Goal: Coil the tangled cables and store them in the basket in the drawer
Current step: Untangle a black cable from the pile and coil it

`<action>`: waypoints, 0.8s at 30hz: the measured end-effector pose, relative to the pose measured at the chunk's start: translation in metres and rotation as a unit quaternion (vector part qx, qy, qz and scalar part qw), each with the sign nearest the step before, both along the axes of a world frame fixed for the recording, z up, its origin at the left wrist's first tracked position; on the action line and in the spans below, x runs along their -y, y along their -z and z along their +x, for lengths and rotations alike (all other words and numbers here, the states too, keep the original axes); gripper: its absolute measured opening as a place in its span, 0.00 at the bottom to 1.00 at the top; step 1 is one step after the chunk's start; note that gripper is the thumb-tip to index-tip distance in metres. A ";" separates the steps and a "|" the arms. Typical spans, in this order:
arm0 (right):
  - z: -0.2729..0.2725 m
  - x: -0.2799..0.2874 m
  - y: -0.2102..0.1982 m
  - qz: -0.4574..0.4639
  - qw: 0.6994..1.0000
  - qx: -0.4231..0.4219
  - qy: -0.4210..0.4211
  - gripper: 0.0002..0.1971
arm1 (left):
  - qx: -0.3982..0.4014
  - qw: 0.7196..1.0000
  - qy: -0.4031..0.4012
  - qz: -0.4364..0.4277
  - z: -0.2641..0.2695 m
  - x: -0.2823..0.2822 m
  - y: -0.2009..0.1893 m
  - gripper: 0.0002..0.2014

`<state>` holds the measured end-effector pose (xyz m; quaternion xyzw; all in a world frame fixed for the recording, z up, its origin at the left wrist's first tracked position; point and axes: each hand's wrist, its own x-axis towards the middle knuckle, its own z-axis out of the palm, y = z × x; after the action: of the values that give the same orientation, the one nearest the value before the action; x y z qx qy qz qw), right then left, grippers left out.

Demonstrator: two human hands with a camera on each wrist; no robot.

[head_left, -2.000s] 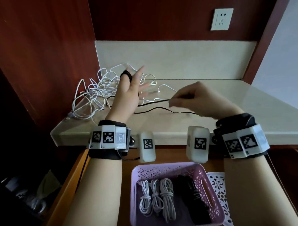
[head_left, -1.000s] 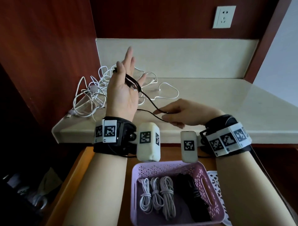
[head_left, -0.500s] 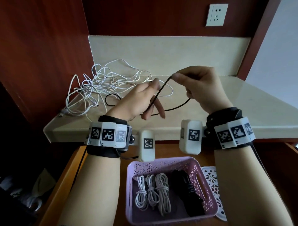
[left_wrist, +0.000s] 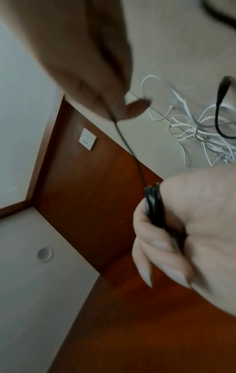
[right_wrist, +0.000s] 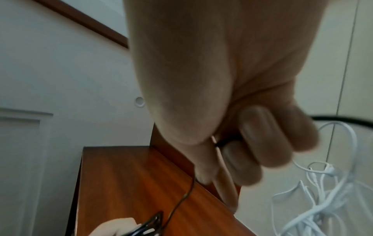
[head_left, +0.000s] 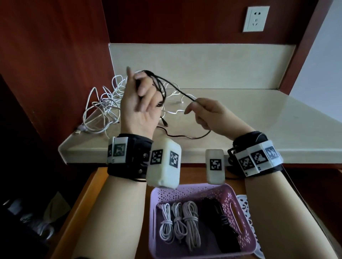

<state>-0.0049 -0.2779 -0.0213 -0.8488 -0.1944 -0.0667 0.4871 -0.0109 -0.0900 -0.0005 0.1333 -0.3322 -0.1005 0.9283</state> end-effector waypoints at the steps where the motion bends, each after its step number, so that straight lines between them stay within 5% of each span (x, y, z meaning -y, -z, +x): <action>1: 0.001 -0.001 0.003 -0.028 0.999 -0.025 -0.019 0.13 | -0.036 0.998 -0.022 -0.049 0.002 -0.003 0.000 0.25; 4: 0.000 -0.003 0.006 -0.133 0.987 -0.069 -0.060 0.12 | -0.111 0.974 -0.182 -0.077 0.004 -0.009 -0.002 0.21; 8: -0.012 -0.003 -0.002 -0.162 0.973 -0.108 -0.124 0.12 | -0.158 0.930 -0.324 0.078 0.015 -0.012 0.003 0.30; 12: -0.026 0.001 -0.018 -0.109 0.986 -0.049 -0.114 0.08 | -0.177 0.846 -0.434 0.254 0.021 -0.008 0.010 0.23; 17: -0.028 0.015 -0.031 -0.053 0.996 0.074 0.025 0.02 | -0.104 0.814 -0.414 0.394 0.010 0.012 0.006 0.12; 19: -0.029 0.015 -0.033 -0.011 0.991 0.118 0.056 0.01 | -0.061 0.776 -0.402 0.483 0.004 0.019 0.007 0.11; 22: -0.028 0.008 -0.035 0.043 0.979 0.179 0.093 0.05 | 0.033 0.724 -0.334 0.603 -0.004 0.025 0.009 0.15; 24: -0.024 0.005 -0.034 0.060 0.971 0.201 0.113 0.10 | 0.077 0.714 -0.286 0.634 -0.010 0.026 0.007 0.23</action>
<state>-0.0287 -0.2832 0.0126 -0.8037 -0.1864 -0.3024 0.4773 -0.0208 -0.1161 -0.0080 0.7869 -0.2071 -0.0063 0.5813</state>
